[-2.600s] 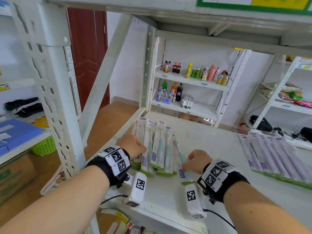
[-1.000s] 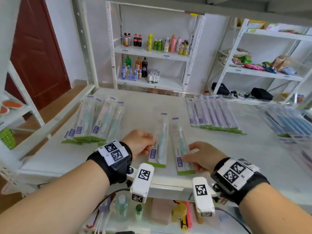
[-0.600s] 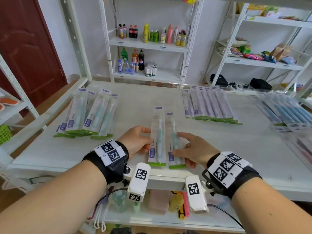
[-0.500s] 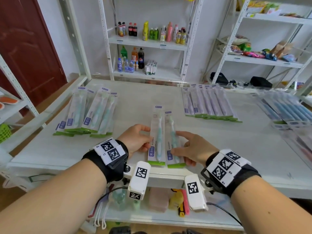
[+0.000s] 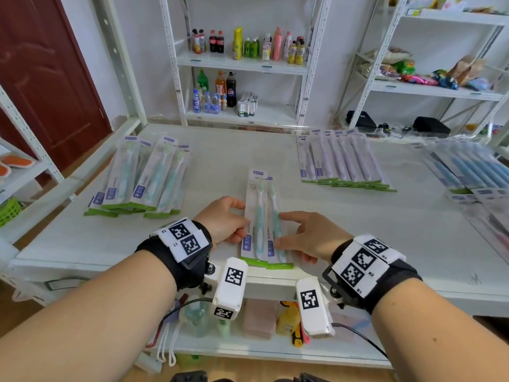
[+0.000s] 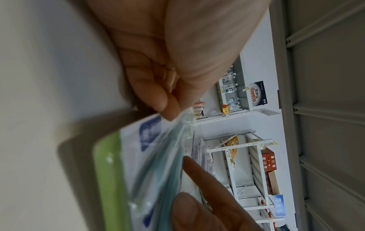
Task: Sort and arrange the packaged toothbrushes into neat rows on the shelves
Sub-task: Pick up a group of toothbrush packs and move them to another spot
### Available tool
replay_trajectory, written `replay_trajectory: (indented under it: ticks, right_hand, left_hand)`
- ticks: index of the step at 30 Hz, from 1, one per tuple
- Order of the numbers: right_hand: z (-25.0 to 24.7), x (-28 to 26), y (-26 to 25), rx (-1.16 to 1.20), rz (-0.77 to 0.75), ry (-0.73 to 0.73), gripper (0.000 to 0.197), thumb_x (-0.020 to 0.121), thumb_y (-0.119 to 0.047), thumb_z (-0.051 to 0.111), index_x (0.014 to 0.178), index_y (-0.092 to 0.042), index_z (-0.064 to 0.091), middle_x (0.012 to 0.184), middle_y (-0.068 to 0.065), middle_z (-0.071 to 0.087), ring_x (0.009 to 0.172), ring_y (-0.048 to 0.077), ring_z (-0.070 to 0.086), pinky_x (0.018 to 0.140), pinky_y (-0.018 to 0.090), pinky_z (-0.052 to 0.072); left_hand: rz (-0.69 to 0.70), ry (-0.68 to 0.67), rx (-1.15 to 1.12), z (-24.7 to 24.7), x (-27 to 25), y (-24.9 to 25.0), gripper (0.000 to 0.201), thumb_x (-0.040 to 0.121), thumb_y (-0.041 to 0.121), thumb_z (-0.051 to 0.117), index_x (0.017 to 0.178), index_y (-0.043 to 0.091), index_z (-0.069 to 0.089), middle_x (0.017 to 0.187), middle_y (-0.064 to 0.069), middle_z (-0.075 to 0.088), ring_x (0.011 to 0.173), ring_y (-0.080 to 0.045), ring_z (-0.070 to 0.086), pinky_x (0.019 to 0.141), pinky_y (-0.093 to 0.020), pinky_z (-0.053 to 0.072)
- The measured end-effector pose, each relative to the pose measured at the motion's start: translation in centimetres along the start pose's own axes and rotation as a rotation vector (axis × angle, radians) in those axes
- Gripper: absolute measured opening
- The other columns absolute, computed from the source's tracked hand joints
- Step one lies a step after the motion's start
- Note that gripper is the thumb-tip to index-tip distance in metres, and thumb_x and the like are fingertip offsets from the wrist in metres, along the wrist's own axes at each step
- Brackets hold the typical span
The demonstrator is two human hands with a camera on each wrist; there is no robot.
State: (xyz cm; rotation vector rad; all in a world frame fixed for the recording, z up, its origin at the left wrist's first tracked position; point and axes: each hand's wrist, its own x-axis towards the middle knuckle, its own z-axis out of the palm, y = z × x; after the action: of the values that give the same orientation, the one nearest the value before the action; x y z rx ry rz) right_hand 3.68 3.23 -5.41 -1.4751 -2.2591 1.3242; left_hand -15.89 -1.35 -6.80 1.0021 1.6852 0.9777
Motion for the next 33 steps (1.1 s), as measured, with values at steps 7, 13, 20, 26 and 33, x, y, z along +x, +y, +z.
replay_trajectory:
  ticks: [7, 13, 20, 26, 33]
  right_hand:
    - [0.1, 0.1, 0.3, 0.019, -0.012, -0.003, 0.079, 0.074, -0.032, 0.078, 0.142, -0.028, 0.036, 0.057, 0.001, 0.060, 0.038, 0.006, 0.051, 0.040, 0.020, 0.044]
    - [0.1, 0.0, 0.1, 0.019, -0.006, -0.008, 0.083, 0.075, -0.031, 0.077, 0.144, -0.028, 0.032, 0.060, 0.002, 0.062, 0.041, 0.007, 0.054, 0.041, 0.020, 0.045]
    - [0.0, 0.0, 0.0, 0.026, 0.004, -0.010, 0.082, 0.075, -0.031, 0.078, 0.144, -0.027, 0.034, 0.060, 0.000, 0.062, 0.041, 0.007, 0.055, 0.041, 0.020, 0.045]
    - [0.1, 0.1, 0.2, 0.050, 0.011, 0.004, 0.083, 0.073, -0.031, 0.079, 0.143, -0.026, 0.035, 0.059, -0.001, 0.062, 0.041, 0.006, 0.055, 0.042, 0.020, 0.045]
    - [0.2, 0.0, 0.1, 0.026, 0.008, 0.030, 0.084, 0.072, -0.031, 0.079, 0.143, -0.028, 0.035, 0.062, 0.002, 0.063, 0.042, 0.008, 0.056, 0.041, 0.020, 0.045]
  left_hand:
    - [0.029, 0.003, 0.095, 0.4, 0.1, 0.1, 0.035, 0.084, 0.009, 0.066, 0.116, 0.012, 0.052, 0.072, -0.006, 0.064, 0.044, -0.006, 0.051, 0.041, -0.018, 0.042]
    - [0.065, -0.010, 0.218, 0.5, 0.1, -0.1, 0.062, 0.081, 0.012, 0.067, 0.137, 0.021, 0.041, 0.060, 0.000, 0.059, 0.041, -0.008, 0.051, 0.044, -0.021, 0.043]
    - [0.152, -0.136, 0.361, 0.8, 0.1, 0.6, 0.059, 0.074, 0.039, 0.075, 0.128, 0.038, 0.052, 0.053, 0.020, 0.062, 0.048, 0.004, 0.060, 0.047, -0.010, 0.043]
    - [0.132, -0.160, 0.378, 0.7, 0.2, 1.1, 0.065, 0.072, 0.035, 0.077, 0.131, 0.037, 0.051, 0.073, 0.013, 0.067, 0.064, -0.004, 0.067, 0.065, -0.021, 0.050]
    - [0.157, -0.126, 0.412, 0.9, 0.2, 1.1, 0.065, 0.072, 0.034, 0.077, 0.131, 0.033, 0.052, 0.074, 0.018, 0.056, 0.060, 0.004, 0.056, 0.059, -0.014, 0.041]
